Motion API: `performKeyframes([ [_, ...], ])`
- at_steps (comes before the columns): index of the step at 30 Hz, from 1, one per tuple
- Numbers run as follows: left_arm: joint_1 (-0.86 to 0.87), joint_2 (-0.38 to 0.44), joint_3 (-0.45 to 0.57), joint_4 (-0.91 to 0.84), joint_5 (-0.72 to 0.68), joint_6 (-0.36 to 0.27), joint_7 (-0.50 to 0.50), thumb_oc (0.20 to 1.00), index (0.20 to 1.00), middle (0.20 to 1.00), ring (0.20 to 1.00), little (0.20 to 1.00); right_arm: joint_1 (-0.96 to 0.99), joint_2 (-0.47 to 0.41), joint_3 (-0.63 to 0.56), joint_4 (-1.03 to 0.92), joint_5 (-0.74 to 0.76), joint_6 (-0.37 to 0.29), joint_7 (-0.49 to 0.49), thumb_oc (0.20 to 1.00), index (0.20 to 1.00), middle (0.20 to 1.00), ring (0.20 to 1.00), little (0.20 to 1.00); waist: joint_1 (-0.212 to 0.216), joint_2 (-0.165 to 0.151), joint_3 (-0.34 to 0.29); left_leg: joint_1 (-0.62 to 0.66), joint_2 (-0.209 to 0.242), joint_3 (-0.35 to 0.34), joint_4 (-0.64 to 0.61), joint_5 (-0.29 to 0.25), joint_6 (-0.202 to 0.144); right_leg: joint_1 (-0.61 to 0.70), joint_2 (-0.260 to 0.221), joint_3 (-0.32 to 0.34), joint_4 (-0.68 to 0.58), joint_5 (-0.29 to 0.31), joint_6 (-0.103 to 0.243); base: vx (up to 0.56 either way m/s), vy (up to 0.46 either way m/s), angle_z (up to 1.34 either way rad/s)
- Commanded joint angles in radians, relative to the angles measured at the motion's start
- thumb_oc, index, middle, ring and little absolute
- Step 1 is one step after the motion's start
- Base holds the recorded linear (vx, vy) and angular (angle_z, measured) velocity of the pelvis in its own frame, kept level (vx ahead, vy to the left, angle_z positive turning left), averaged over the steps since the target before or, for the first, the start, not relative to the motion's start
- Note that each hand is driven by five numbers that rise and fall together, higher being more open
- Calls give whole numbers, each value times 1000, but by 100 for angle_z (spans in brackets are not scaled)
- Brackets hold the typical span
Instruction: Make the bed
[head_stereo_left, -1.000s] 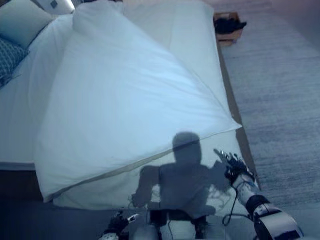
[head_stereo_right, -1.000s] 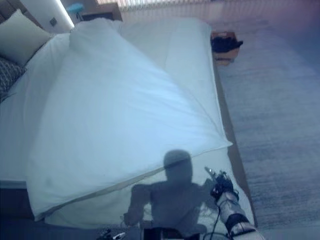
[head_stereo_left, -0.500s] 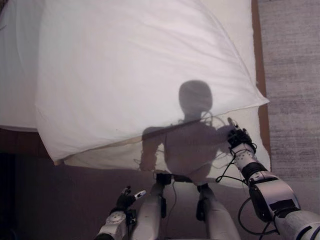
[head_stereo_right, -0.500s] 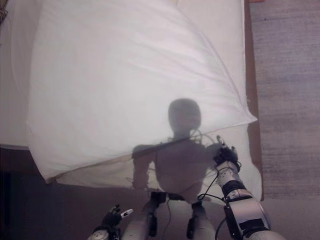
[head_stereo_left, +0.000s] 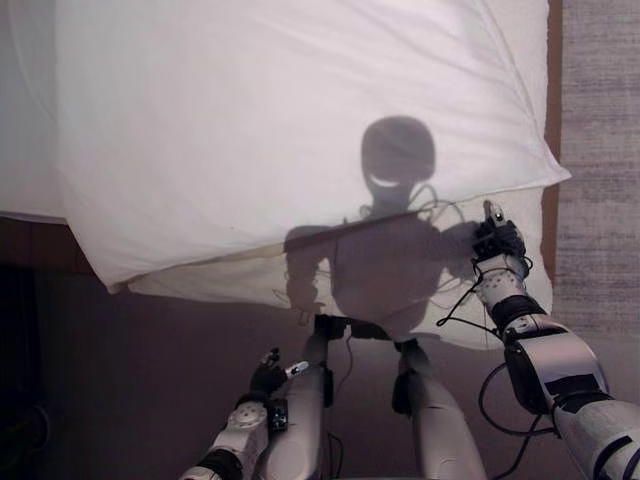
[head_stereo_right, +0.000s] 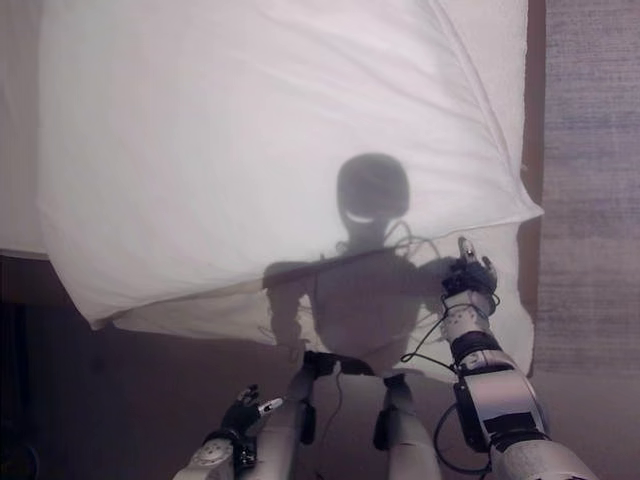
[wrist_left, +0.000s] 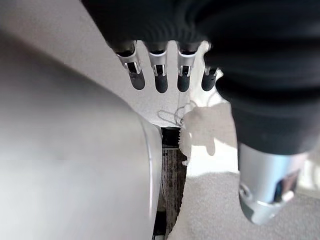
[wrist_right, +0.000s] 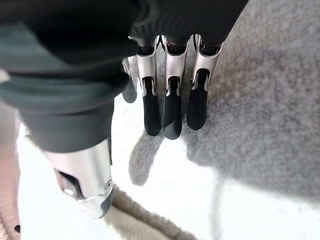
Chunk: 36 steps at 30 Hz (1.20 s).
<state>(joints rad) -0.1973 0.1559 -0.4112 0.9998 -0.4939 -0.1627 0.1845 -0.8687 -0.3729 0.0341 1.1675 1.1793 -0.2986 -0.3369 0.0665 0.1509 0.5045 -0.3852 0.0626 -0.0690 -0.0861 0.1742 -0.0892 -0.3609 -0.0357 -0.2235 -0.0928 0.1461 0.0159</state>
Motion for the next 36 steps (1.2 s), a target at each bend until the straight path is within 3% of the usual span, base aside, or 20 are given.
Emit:
performKeyframes([
  [1, -28, -14, -41, 30, 14, -1, 56, 1000, 1000, 1000, 1000, 1000, -143, -30, 31, -185, -165, -121, -97, 1000, 1000, 1000, 1000, 1000, -8, -61, 16, 17, -111, 10, -1, -38, 19, 11, -28, 60, 31, -40, 91, 0, 0, 0],
  [4, -31, -19, -35, 45, 32, 4, 116, 1000, 1000, 1000, 1000, 1000, -62, 44, 31, -354, -336, -166, -294, 1000, 1000, 1000, 1000, 1000, -31, -77, 16, 24, -110, 18, -1, -42, 24, 13, -28, 70, 33, -39, 92, -15, 37, 0],
  [6, -35, -22, -34, 49, 38, 5, 132, 1000, 1000, 1000, 1000, 1000, -31, 70, 21, -412, -370, -180, -335, 1000, 1000, 1000, 1000, 1000, -38, -81, 16, 26, -109, 22, -1, -44, 25, 13, -29, 74, 33, -38, 93, -18, 38, 0],
  [7, -42, -26, -34, 51, 51, 4, 158, 1000, 1000, 1000, 1000, 1000, 11, 101, 8, -501, -451, -188, -416, 1000, 1000, 1000, 1000, 1000, -50, -82, 16, 29, -110, 28, -1, -46, 27, 13, -32, 80, 33, -36, 95, -19, 31, -1],
  [12, -56, -20, -26, 15, 66, -27, 189, 1000, 1000, 1000, 1000, 1000, 69, 98, 0, -606, -662, -133, -517, 1000, 1000, 1000, 1000, 1000, -61, -84, 16, 31, -113, 43, -1, -51, 32, 8, -39, 92, 33, -28, 101, -38, 43, -1],
  [24, -56, -7, -5, -14, 52, -40, 162, 1000, 1000, 1000, 1000, 1000, 75, 86, 22, -613, -566, -175, -361, 1000, 1000, 1000, 1000, 1000, -55, -85, 16, 15, -117, 52, -1, -43, 33, -9, -46, 94, 30, -13, 107, -11, 11, -4],
  [29, -48, 2, -2, 15, 32, -16, 134, 1000, 1000, 1000, 1000, 1000, 26, 121, 30, -468, -220, -197, -184, 1000, 1000, 1000, 1000, 1000, -39, -96, 16, 1, -118, 48, -1, -39, 28, -17, -45, 86, 28, -10, 109, 1, -7, 2],
  [31, -49, 3, -1, 23, 27, -10, 128, 1000, 1000, 1000, 1000, 1000, 8, 122, 29, -432, -165, -190, -154, 1000, 1000, 1000, 1000, 1000, -36, -100, 16, -2, -117, 48, -1, -39, 27, -19, -44, 85, 28, -9, 108, 7, -10, 4],
  [32, -52, 1, -1, 40, 19, 3, 121, 1000, 1000, 1000, 1000, 1000, -15, 149, 8, -378, -42, -205, -130, 1000, 1000, 1000, 1000, 1000, -31, -103, 16, -4, -117, 48, -1, -39, 26, -18, -43, 85, 26, -8, 108, 12, -9, 4],
  [36, -58, 0, -7, 39, 11, 10, 109, 1000, 1000, 1000, 1000, 1000, -53, 164, -5, -305, 50, -193, -101, 1000, 1000, 1000, 1000, 1000, -20, -107, 16, -13, -117, 46, -1, -36, 24, -24, -43, 81, 24, -4, 108, 3, -2, 1],
])
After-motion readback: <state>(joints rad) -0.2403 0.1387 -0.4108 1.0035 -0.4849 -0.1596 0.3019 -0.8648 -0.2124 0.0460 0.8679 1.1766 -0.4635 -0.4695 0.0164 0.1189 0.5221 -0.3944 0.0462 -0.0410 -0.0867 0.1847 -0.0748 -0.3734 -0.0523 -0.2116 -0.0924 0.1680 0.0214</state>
